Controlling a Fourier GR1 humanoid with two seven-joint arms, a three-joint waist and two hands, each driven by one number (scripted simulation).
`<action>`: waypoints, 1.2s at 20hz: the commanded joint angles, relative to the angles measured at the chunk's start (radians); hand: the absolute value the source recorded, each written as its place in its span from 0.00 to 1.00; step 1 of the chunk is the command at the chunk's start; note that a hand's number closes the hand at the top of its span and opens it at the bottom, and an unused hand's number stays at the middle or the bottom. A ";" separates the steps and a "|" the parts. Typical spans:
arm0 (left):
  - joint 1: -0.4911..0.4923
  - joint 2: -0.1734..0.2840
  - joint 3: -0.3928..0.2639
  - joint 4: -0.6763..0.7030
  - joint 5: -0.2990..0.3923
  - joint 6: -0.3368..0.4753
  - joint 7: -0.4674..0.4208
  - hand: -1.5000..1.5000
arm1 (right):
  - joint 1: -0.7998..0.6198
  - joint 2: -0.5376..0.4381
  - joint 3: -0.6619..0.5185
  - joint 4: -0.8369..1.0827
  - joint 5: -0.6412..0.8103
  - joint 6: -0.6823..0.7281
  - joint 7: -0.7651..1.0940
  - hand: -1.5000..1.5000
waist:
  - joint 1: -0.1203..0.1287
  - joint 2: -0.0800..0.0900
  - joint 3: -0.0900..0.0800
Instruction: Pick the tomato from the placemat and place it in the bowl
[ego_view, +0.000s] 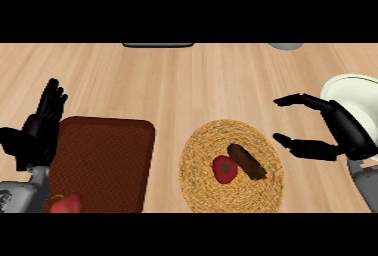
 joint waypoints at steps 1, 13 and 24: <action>0.033 0.054 0.011 -0.029 0.016 -0.046 0.061 0.50 | 0.176 -0.017 0.019 -0.149 0.123 -0.146 0.105 0.00 | -0.030 -0.004 0.007; 0.015 0.005 0.047 -0.034 -0.049 -0.113 0.083 0.50 | 0.425 -0.062 -0.028 -0.556 0.220 -0.029 0.223 0.00 | 0.006 0.011 0.008; -0.042 -0.022 0.053 -0.023 -0.054 -0.123 0.117 0.50 | -0.068 -0.071 0.129 -0.517 0.223 0.300 0.727 0.00 | 0.035 0.014 0.006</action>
